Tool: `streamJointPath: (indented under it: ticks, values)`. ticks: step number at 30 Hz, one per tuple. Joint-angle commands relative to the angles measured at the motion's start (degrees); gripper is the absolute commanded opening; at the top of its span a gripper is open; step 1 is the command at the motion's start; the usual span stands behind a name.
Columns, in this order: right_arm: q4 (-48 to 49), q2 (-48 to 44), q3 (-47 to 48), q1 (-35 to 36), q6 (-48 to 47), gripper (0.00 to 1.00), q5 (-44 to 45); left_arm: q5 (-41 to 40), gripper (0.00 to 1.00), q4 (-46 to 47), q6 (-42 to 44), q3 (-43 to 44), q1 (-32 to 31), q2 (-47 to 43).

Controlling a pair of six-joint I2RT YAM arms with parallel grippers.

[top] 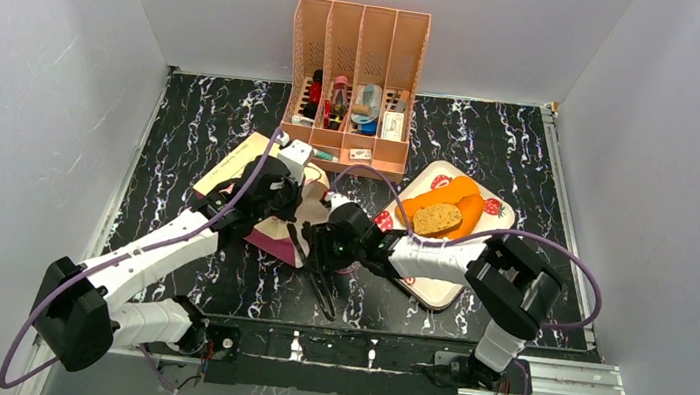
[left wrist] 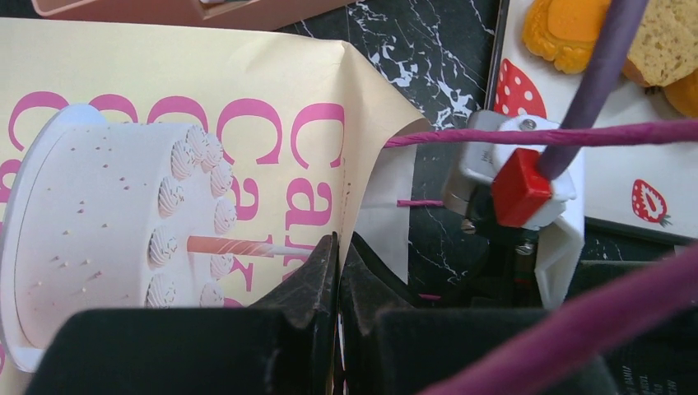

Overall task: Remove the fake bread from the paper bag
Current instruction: Adjust the clamp on the paper bag.

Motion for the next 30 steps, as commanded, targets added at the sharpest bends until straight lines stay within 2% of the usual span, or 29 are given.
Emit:
streamJointPath:
  ticks: [1, 6, 11, 21, 30]
  values:
    - [2.8, 0.77, 4.94, 0.4, -2.33, 0.38, 3.09, 4.8, 0.0, -2.69, 1.64, 0.69, -0.08, -1.74]
    - [6.21, 2.0, 4.66, 1.08, -3.49, 0.4, 8.23, 5.58, 0.0, -6.93, 2.14, 1.16, -0.3, -1.56]
    - [10.22, 4.66, 3.19, 4.0, -6.22, 0.41, 17.94, 6.67, 0.0, -10.71, 2.45, 0.97, -0.43, -2.41]
    - [26.66, 9.92, 0.48, 9.16, -11.01, 0.42, 31.67, 7.67, 0.0, -16.8, 2.41, 2.15, -0.43, -4.96]
    - [28.92, 10.6, -1.29, 11.65, -12.17, 0.51, 33.85, 6.33, 0.0, -20.0, 1.37, 2.93, -0.45, -6.71]
